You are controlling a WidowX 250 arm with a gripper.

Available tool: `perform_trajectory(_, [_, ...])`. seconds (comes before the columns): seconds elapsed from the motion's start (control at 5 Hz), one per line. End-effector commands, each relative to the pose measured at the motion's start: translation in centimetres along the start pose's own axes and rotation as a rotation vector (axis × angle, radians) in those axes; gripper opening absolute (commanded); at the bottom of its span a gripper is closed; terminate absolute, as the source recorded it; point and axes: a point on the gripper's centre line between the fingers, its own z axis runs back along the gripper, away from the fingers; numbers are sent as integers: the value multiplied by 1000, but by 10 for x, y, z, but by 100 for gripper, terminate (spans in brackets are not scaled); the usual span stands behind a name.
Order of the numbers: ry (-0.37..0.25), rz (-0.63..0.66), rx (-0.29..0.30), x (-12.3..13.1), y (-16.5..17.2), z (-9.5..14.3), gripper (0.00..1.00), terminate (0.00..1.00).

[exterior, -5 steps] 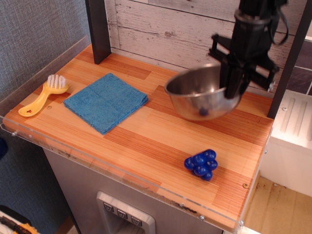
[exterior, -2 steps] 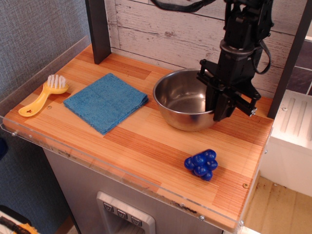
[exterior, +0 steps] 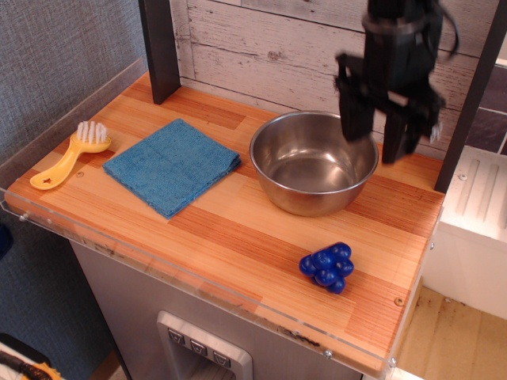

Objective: Take the pot off the cloth and place it to the right.

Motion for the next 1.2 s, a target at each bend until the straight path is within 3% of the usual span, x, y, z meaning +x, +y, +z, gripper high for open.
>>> perform_trajectory(0.0, [-48, 279, 130, -65, 29, 105, 100, 0])
perform_trajectory(0.2, [-30, 378, 158, -114, 36, 115, 100, 0])
perform_trajectory(0.4, [-25, 407, 138, -139, 34, 115, 100, 0])
perform_trajectory(0.8, [-23, 397, 121, -147, 34, 112, 100, 0])
perform_trajectory(1.0, [-23, 397, 121, -147, 34, 112, 100, 100])
